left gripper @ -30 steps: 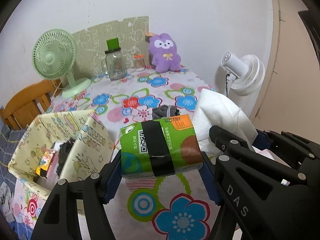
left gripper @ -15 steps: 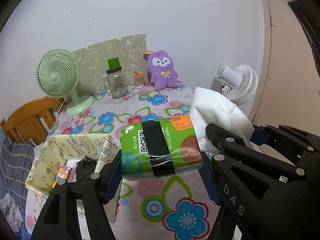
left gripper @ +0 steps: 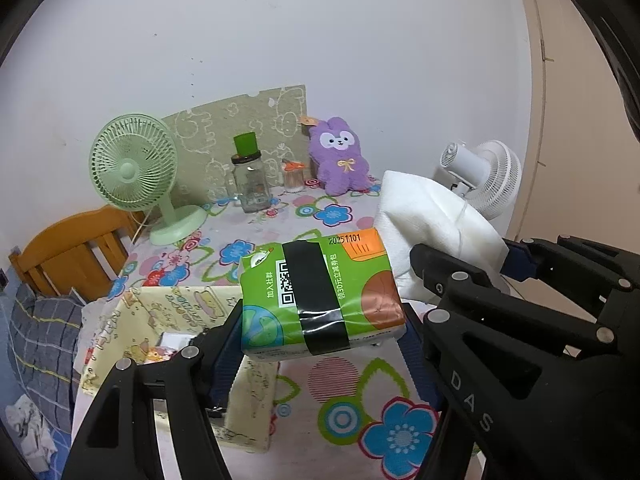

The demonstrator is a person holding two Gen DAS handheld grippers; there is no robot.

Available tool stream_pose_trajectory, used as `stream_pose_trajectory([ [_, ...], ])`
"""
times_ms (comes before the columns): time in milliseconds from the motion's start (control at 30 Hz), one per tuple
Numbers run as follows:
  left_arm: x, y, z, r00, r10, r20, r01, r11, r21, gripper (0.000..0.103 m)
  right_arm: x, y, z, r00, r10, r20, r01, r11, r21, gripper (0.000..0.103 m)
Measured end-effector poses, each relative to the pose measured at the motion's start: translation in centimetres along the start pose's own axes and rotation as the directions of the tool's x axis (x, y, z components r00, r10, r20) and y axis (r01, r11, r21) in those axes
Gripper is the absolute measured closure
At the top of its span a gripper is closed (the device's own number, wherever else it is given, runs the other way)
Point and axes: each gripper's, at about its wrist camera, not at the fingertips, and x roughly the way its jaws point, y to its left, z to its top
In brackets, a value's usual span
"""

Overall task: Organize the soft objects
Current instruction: 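Carry the tissue pack with the left gripper while the right gripper carries the white cloth over the box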

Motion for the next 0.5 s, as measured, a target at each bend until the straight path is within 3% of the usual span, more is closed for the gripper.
stream_pose_trajectory([
  [500, 0.2, 3.8, -0.1, 0.999, 0.045, 0.003, -0.045, 0.999, -0.028, 0.030, 0.9, 4.2, 1.0, 0.999, 0.039, 0.008, -0.039, 0.997, -0.067, 0.071],
])
